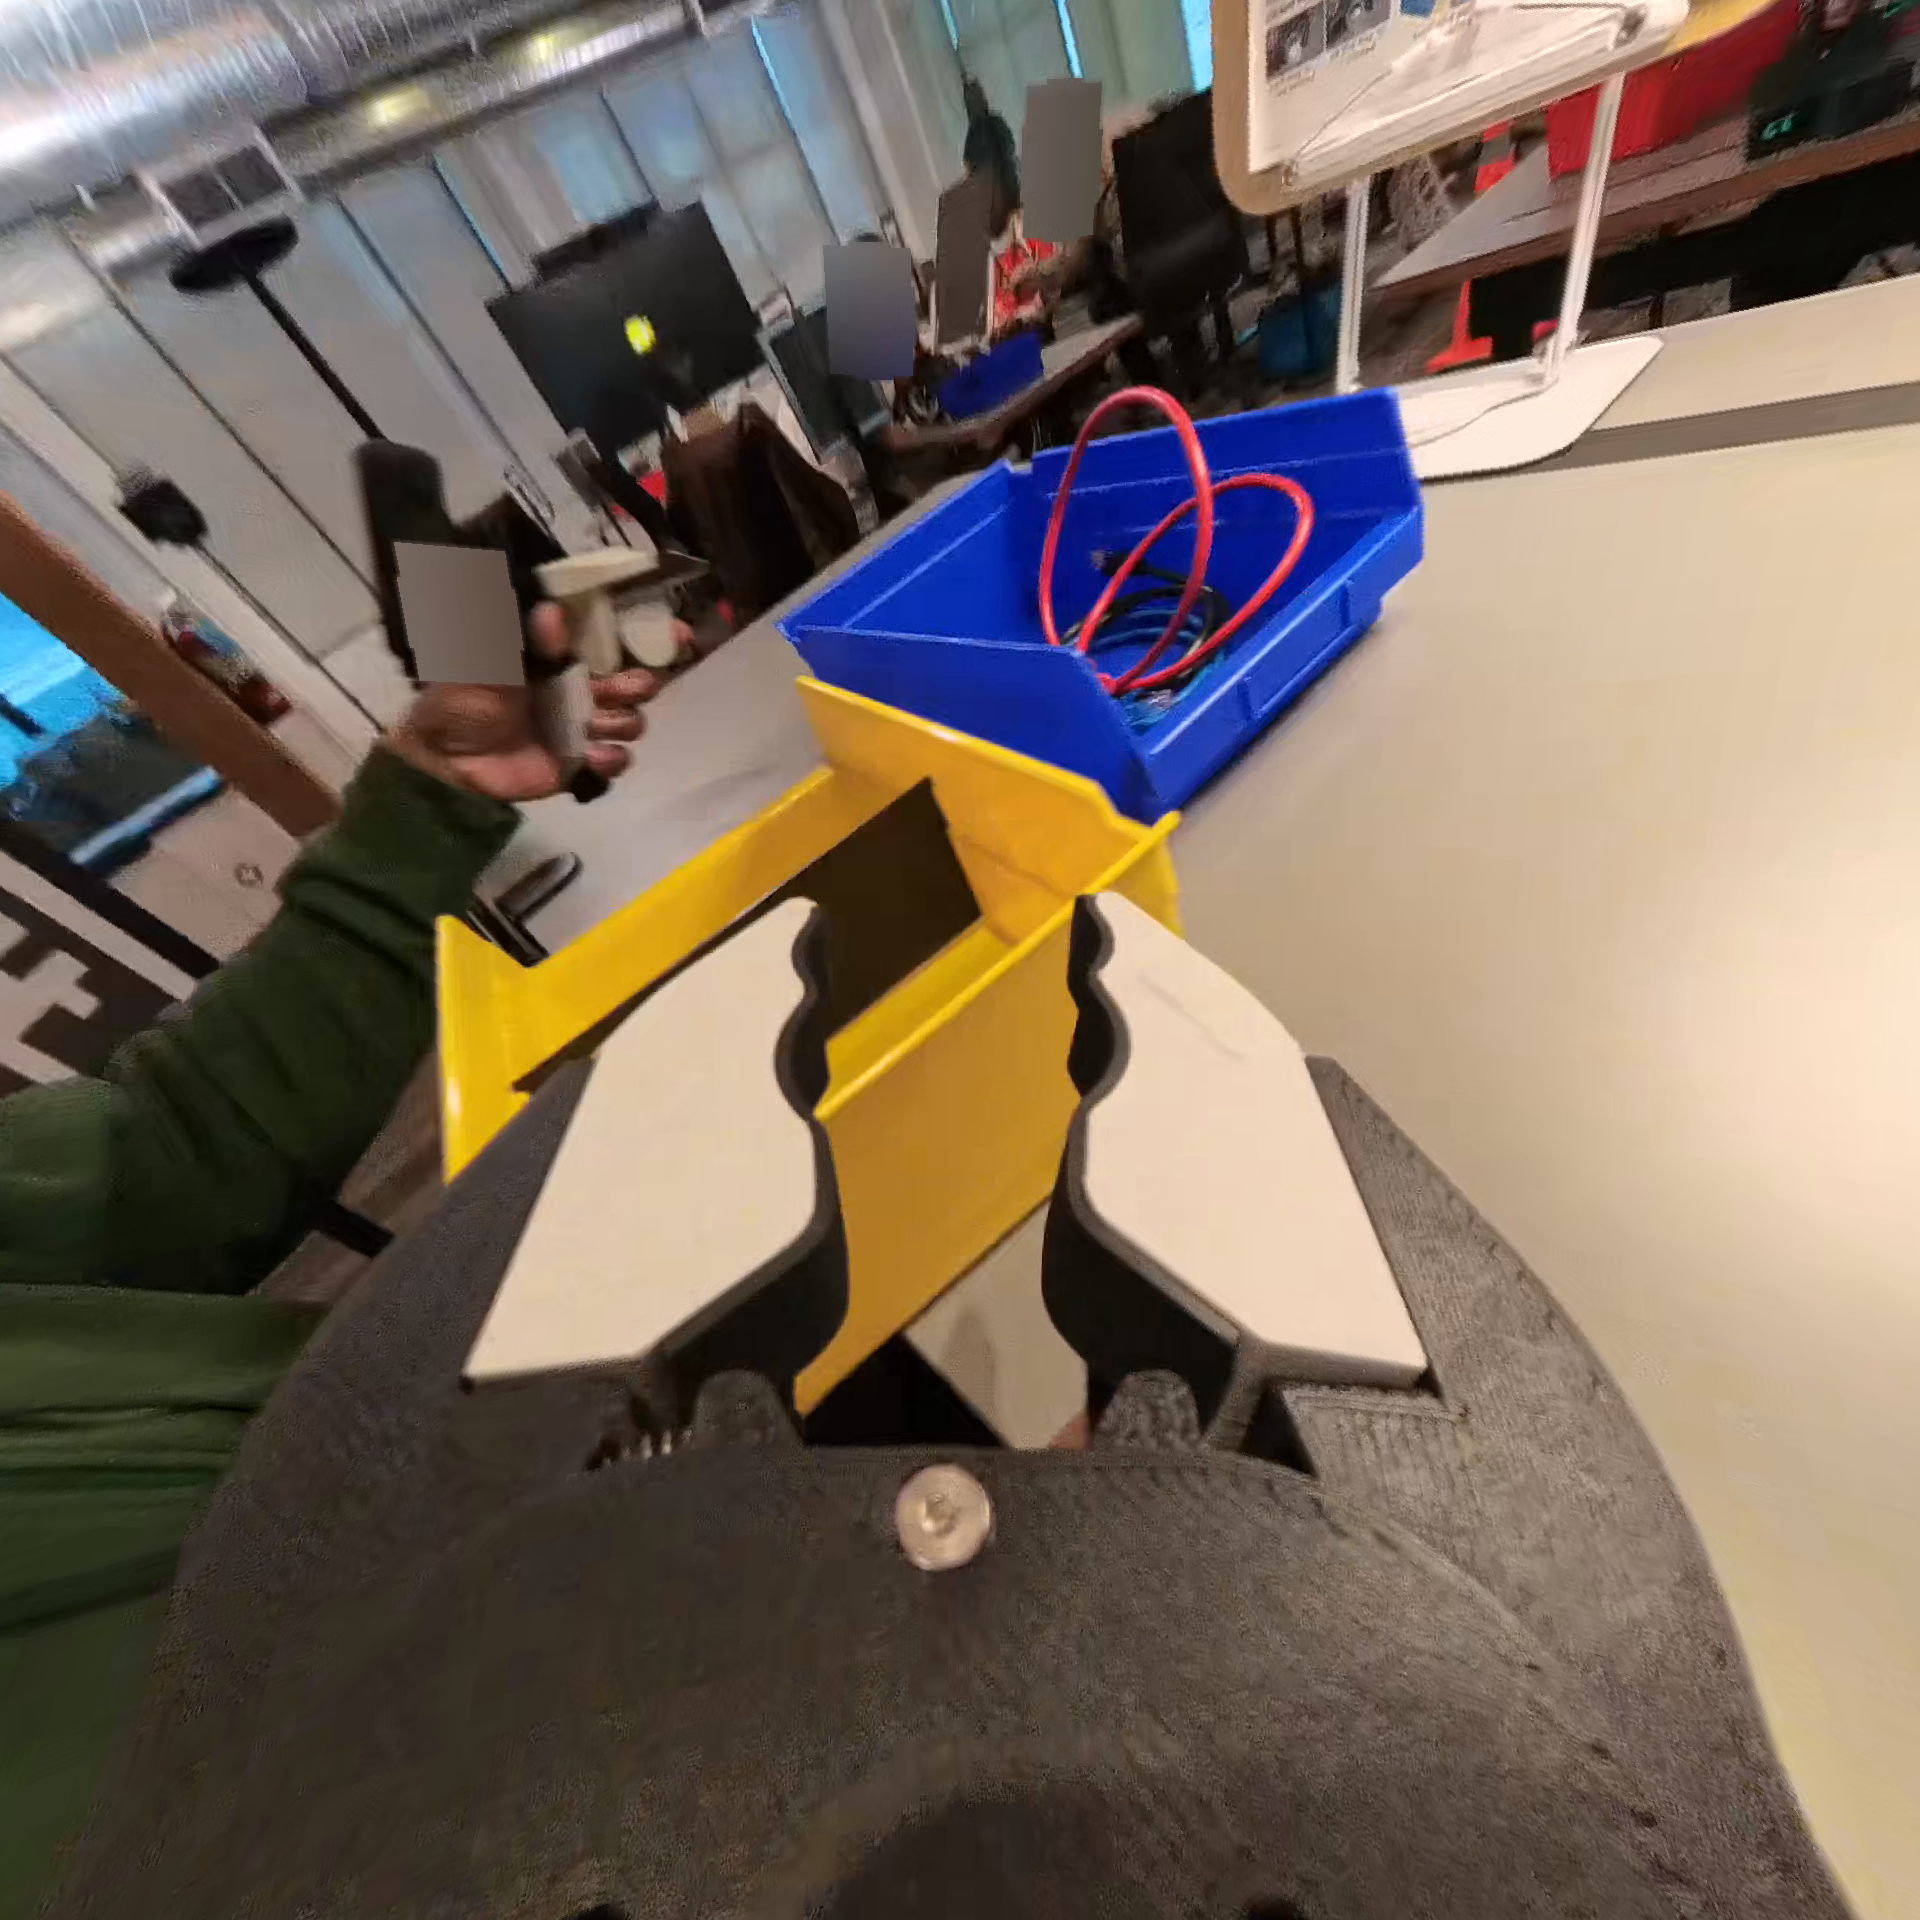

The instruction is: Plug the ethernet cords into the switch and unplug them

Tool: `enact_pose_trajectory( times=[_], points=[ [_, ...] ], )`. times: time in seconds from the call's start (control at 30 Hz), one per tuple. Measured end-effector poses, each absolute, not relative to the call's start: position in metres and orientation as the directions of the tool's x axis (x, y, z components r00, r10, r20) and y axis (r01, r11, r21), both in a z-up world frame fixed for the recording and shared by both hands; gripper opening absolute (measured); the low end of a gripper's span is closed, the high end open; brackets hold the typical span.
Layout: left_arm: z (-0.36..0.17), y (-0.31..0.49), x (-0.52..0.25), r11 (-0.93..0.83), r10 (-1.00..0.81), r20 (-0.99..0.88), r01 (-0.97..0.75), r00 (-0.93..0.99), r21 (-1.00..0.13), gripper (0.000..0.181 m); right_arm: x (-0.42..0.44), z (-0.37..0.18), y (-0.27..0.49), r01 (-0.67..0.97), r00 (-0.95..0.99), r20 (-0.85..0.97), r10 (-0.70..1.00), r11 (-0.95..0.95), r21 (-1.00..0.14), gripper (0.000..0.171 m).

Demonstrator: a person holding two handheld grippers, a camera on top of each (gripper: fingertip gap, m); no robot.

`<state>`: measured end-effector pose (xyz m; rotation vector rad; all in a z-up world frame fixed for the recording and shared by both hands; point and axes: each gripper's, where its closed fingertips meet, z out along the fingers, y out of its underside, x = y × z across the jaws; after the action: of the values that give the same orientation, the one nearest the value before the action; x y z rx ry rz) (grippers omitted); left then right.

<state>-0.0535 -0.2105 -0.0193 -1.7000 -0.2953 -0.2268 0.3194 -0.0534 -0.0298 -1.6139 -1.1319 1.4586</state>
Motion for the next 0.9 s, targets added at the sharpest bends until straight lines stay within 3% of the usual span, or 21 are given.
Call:
enact_pose_trajectory(
  times=[0.17,0.3,0.33,0.37,0.43,0.57,0.9],
  points=[
    [-0.059,-0.164,-0.089,-0.319,0.262,0.286,0.362,0.922,-0.876,0.073,0.318,-0.062,-0.083,0.266,0.089,-0.239,0.967,-0.254,-0.930,0.052],
    [-0.091,-0.152,-0.097,-0.446,0.313,0.281,0.401,0.907,-0.800,0.069,0.302,-0.080,-0.091,0.371,0.012,-0.228,0.973,-0.216,-0.903,0.031],
    [-0.091,-0.150,-0.095,-0.431,0.281,0.320,0.417,0.905,-0.801,0.062,0.300,-0.079,-0.089,0.381,-0.003,-0.221,0.975,-0.204,-0.902,0.024],
    [-0.090,-0.151,-0.096,-0.408,0.266,0.351,0.435,0.898,-0.803,0.029,0.298,-0.080,-0.085,0.396,-0.003,-0.193,0.981,-0.176,-0.901,0.023],
    [-0.089,-0.156,-0.103,-0.352,0.229,0.388,0.448,0.893,-0.822,0.017,0.294,-0.080,-0.075,0.423,-0.017,-0.141,0.990,-0.121,-0.898,0.021],
    [-0.087,-0.173,-0.120,-0.292,0.218,0.419,0.468,0.882,-0.834,0.016,0.288,-0.080,-0.049,0.492,-0.056,-0.089,0.995,-0.050,-0.869,0.019],
    [-0.089,-0.294,-0.178,-0.480,0.298,0.137,0.272,0.945,-0.834,0.011,0.302,-0.079,0.060,0.667,-0.025,0.127,0.992,0.111,-0.737,0.027]
  ],
)
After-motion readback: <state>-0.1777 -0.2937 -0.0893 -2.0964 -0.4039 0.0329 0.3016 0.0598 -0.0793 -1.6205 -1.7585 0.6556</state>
